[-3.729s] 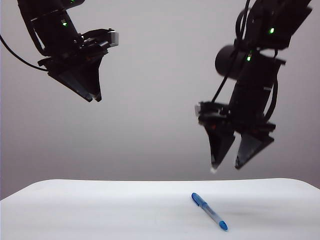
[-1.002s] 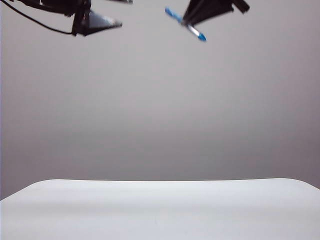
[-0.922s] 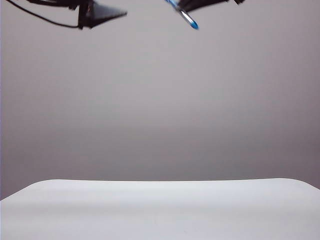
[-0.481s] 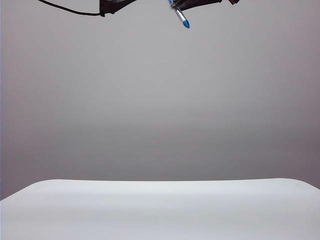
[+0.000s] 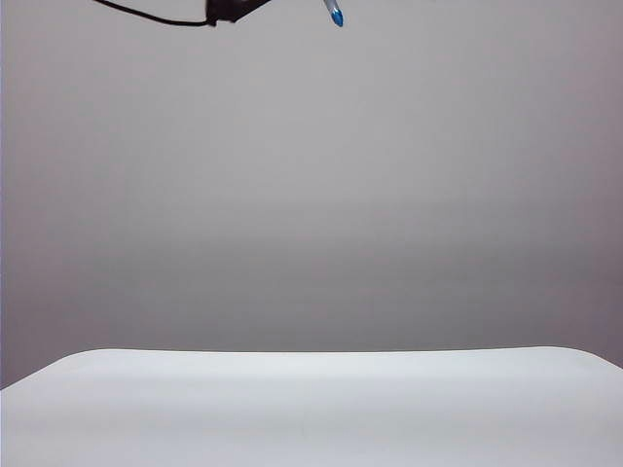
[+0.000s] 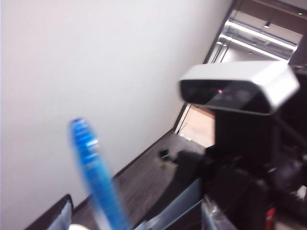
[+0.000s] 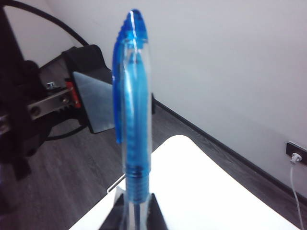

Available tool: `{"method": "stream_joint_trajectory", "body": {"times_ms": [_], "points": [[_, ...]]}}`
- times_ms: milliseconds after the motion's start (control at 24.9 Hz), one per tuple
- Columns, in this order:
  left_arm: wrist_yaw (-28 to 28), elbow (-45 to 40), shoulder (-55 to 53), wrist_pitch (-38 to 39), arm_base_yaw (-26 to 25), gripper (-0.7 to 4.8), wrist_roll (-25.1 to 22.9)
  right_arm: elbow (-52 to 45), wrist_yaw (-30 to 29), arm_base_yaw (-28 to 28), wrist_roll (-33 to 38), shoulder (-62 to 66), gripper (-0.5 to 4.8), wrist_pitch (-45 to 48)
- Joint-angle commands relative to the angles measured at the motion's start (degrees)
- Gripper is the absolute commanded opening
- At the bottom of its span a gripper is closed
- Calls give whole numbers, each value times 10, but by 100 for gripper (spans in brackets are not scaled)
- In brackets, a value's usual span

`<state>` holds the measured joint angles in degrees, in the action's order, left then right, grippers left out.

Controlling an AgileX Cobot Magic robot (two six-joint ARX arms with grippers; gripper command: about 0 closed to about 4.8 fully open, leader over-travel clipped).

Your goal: Pick up the pen and remove the cap.

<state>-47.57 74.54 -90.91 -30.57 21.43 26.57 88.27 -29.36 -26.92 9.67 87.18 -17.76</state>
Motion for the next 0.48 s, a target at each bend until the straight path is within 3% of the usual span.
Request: {"method": "stream_joint_trajectory", "body": {"times_ms": [40, 200, 281, 441, 481], "points": [[17, 2, 2, -17, 16, 341, -14, 2, -3, -13, 6, -2, -1, 14], [37, 2, -1, -20, 25, 326, -15, 2, -18, -14, 6, -2, -1, -1], [38, 2, -2, -16, 25, 271, -16, 2, -17, -14, 6, -2, -1, -7], [39, 2, -2, -12, 24, 212, -15, 2, -16, -14, -9, -2, -1, -27], [39, 2, -2, -12, 24, 169, -15, 2, -14, -14, -12, -2, -1, -33]]}}
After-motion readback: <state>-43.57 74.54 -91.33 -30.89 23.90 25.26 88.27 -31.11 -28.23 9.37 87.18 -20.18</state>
